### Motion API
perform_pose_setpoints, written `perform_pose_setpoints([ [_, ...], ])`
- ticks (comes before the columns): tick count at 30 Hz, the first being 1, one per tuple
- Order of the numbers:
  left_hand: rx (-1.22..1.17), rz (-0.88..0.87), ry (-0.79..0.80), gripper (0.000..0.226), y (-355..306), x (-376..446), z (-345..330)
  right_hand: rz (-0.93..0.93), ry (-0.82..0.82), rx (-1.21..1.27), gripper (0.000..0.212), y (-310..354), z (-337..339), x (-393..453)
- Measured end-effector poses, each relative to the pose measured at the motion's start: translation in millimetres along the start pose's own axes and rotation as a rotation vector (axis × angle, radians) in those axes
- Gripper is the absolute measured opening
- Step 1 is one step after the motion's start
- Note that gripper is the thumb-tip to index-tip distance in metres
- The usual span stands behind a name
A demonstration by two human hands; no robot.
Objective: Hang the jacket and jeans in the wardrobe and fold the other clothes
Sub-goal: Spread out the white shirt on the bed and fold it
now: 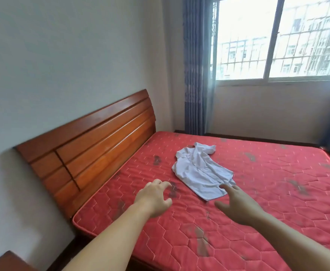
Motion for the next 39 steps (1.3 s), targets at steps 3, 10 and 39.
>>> perform_pose_setpoints([
  [3, -0.002, -0.031, 0.04, 0.052, -22.0, 33.2, -15.4, -0.062, 0.011, 0.014, 0.067, -35.3, 3.9, 20.0],
  [10, -0.055, -0.052, 0.089, 0.055, -18.4, 153.8, -55.2, -0.151, 0.03, -0.029, 0.068, -76.8, -1.7, 113.5],
  [39, 0.141, -0.176, 0.401, 0.058, -35.0, 545.5, -333.2, -0.323, 0.105, -0.134, 0.051, -298.6, -137.4, 508.4],
])
Point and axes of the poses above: each hand's wrist, its own x-axis towards the middle knuckle, its own z-axis out of the back of the hand, y = z × x, the point moved 8 cm from there along x, towards the middle knuckle, and after that the axes turned 10 degrees about x, right-handed, at the moved point
